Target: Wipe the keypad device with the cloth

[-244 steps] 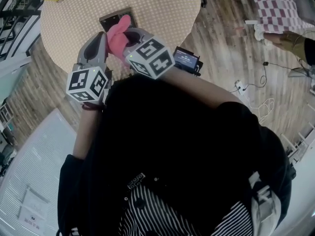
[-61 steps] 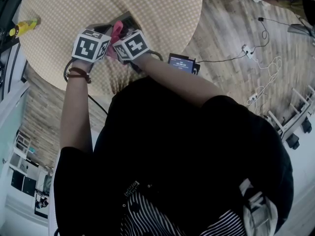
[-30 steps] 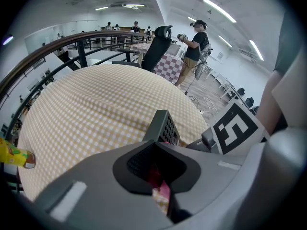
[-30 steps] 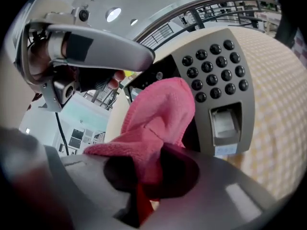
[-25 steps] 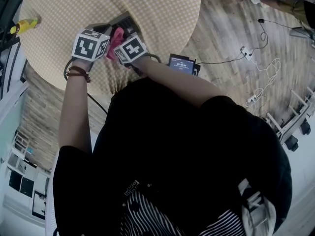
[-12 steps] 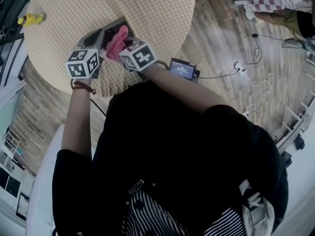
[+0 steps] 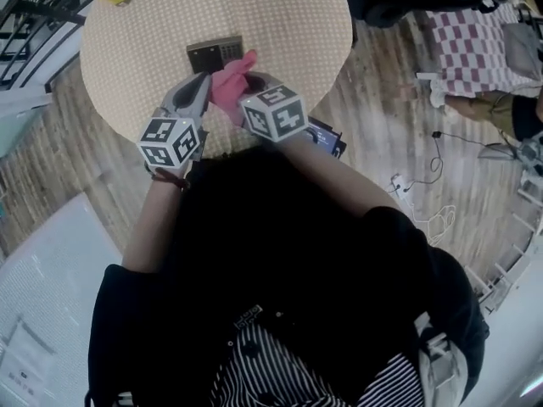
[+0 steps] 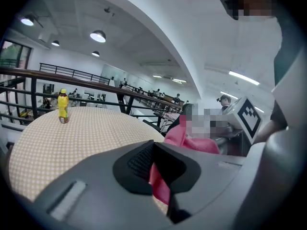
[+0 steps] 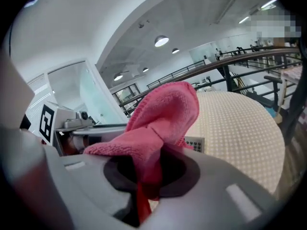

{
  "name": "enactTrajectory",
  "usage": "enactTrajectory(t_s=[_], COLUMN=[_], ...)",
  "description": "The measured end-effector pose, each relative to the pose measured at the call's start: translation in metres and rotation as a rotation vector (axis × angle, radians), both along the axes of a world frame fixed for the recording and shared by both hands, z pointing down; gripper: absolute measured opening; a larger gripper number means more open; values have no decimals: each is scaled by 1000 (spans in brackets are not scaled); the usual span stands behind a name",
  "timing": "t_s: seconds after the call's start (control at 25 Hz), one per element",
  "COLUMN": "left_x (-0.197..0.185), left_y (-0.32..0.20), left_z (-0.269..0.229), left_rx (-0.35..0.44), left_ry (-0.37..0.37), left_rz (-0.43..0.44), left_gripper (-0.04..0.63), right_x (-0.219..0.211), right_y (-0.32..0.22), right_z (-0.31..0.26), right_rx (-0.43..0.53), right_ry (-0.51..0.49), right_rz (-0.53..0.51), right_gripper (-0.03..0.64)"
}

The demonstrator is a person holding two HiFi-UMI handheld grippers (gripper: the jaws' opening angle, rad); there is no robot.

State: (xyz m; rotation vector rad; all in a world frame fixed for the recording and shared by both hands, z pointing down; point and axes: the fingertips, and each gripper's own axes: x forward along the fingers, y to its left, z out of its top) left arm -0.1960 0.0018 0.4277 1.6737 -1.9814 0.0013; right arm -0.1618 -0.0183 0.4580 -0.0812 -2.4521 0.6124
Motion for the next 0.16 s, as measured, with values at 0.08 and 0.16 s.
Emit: enactTrajectory(t_s=[0.08,0.16], left_x=[-15,-37], left_y=[41,87], left_z=[23,54], left_rx=[23,44], left_ry=[26,56], left_rz=[7,19], left_gripper=[2,2], right_x=[-24,-54], right_y=[36,76], right_z=[19,46], right_rx=[17,34], right_ry=[-5,-3], right_rz=[-4,0], right_gripper=[63,63])
